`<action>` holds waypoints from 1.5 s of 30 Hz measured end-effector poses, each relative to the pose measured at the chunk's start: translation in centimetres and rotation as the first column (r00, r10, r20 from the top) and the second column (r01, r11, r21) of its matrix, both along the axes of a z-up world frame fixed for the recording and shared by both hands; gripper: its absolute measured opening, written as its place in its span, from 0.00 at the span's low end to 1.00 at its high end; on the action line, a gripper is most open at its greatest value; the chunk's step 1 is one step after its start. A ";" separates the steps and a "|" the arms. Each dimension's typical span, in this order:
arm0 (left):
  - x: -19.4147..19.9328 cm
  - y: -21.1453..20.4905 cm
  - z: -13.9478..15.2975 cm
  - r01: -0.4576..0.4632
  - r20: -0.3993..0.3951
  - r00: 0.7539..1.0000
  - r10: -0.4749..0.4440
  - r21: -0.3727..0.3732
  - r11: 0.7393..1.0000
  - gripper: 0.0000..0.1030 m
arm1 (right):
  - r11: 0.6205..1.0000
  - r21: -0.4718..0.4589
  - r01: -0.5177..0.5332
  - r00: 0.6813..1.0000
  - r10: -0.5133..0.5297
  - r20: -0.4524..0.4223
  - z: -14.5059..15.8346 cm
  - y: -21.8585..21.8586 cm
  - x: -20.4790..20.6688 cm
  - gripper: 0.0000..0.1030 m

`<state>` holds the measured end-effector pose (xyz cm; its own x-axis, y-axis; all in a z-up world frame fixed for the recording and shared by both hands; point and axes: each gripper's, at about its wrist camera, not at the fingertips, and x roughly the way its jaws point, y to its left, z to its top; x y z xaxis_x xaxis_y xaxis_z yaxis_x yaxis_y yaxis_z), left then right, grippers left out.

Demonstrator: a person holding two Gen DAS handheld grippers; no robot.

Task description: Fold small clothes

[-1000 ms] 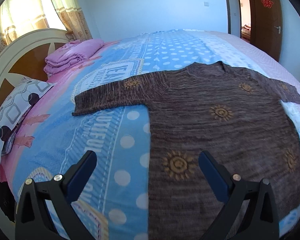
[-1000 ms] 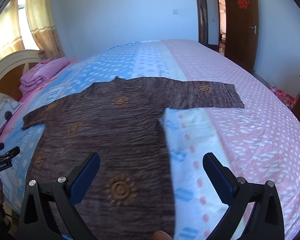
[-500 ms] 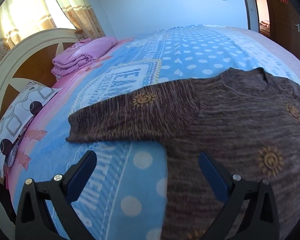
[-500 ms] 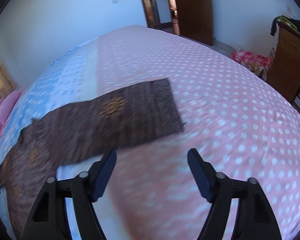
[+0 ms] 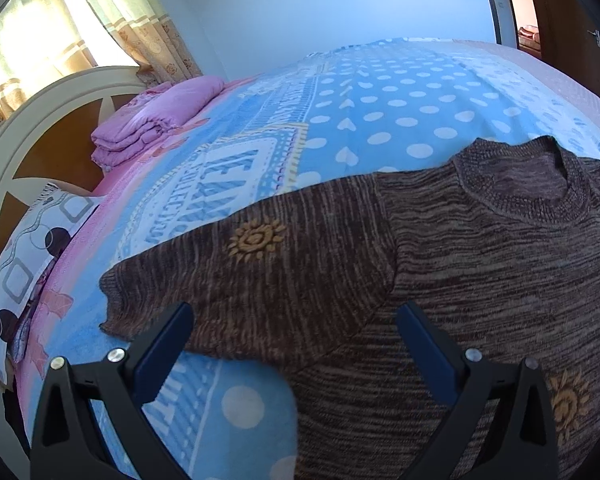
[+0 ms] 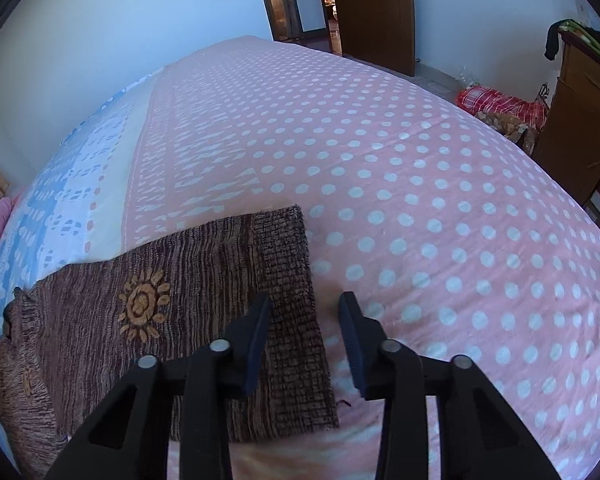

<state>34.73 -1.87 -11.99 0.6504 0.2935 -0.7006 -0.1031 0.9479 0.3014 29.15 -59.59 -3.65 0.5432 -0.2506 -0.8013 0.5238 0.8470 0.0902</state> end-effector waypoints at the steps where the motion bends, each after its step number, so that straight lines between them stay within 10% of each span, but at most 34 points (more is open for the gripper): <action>1: 0.2 -0.2 -0.2 0.002 -0.010 1.000 -0.002 -0.002 1.000 1.00 | 1.000 -0.006 -0.009 1.000 0.009 -0.006 0.0 0.1 0.2 0.13; 16: -0.2 -0.4 0.0 0.028 -0.025 0.999 -0.030 -0.062 0.998 1.00 | 0.988 -0.059 -0.142 0.986 0.146 0.080 7.1 5.7 -0.6 0.04; 32: -2.1 0.3 1.8 0.084 0.020 0.996 -0.082 -0.137 0.987 1.00 | 0.905 -0.163 -0.394 0.903 0.414 0.116 14.9 22.2 0.0 0.04; 39: -2.4 1.7 1.7 0.073 0.014 0.997 -0.072 -0.154 0.985 1.00 | 0.839 -0.141 -0.525 0.839 0.538 0.077 12.1 31.6 3.0 0.04; 45: -2.7 2.4 1.5 0.063 -0.004 0.998 -0.064 -0.135 0.989 1.00 | 0.800 -0.056 -0.598 0.798 0.600 0.050 3.8 39.4 7.0 0.05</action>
<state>32.00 0.49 -10.46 0.6589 0.1543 -0.7363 -0.0396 0.9845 0.1710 36.19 -20.21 0.19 0.6424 0.1142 -0.7578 -0.0948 0.9931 0.0693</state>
